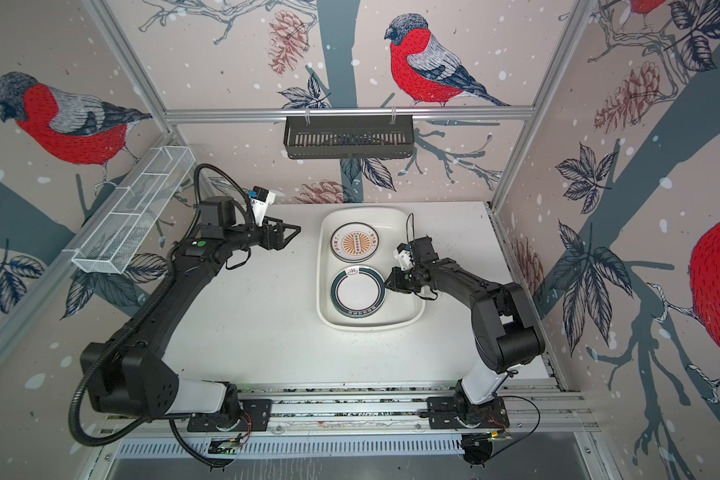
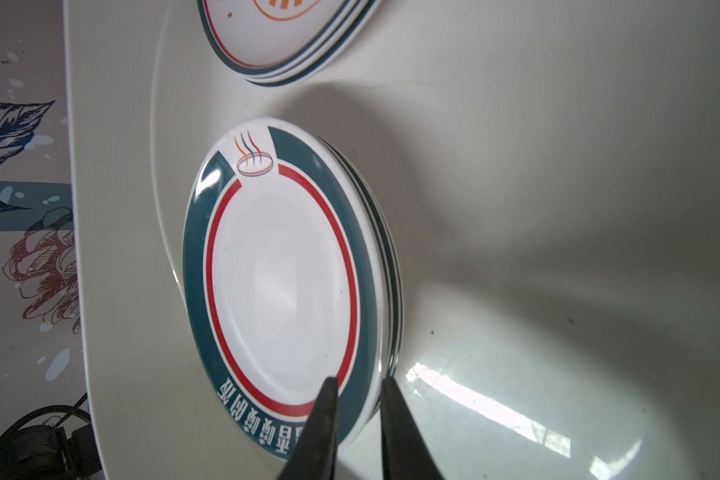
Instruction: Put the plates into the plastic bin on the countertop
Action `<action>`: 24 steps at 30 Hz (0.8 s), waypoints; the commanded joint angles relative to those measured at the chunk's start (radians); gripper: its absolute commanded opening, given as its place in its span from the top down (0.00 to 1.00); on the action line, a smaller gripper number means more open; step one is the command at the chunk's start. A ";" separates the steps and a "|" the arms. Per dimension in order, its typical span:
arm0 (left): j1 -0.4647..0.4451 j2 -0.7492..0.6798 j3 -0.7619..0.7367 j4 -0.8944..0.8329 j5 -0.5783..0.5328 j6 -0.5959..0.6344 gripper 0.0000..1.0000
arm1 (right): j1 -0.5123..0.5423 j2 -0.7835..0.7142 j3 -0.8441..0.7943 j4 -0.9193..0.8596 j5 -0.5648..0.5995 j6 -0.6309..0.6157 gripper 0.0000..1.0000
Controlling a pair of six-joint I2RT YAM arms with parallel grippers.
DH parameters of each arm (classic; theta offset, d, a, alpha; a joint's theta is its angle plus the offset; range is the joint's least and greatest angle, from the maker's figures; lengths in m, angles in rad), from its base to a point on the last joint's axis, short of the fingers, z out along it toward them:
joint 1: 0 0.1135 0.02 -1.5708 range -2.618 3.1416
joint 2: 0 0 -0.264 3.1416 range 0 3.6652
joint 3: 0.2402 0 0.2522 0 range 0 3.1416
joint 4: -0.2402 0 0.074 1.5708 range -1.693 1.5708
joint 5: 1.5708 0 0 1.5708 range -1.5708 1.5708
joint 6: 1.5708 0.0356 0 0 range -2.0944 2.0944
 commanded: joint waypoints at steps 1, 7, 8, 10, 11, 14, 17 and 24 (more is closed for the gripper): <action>0.000 -0.009 0.006 -0.011 -0.029 0.034 0.12 | 0.004 -0.013 0.019 0.073 -0.006 0.035 0.79; -0.006 -0.011 0.034 -0.040 -0.173 0.073 0.09 | 0.003 -0.099 0.010 0.184 0.024 0.067 0.74; -0.006 -0.009 0.038 -0.051 -0.199 0.091 0.05 | 0.003 -0.119 0.001 0.209 0.027 0.064 0.71; -0.006 0.000 0.051 -0.093 -0.251 0.134 0.04 | 0.001 -0.157 -0.023 0.262 0.033 0.057 0.64; -0.006 0.006 0.056 -0.119 -0.285 0.148 0.04 | -0.003 -0.176 -0.032 0.281 0.035 0.052 0.61; -0.006 0.001 0.041 -0.145 -0.401 0.181 0.04 | -0.022 -0.221 -0.050 0.336 0.031 0.045 0.52; -0.006 -0.026 -0.029 -0.107 -0.487 0.181 0.02 | -0.050 -0.250 -0.056 0.389 0.043 0.060 0.42; -0.005 -0.107 -0.235 0.038 -0.657 0.092 0.02 | -0.134 -0.279 -0.056 0.491 0.082 0.099 0.00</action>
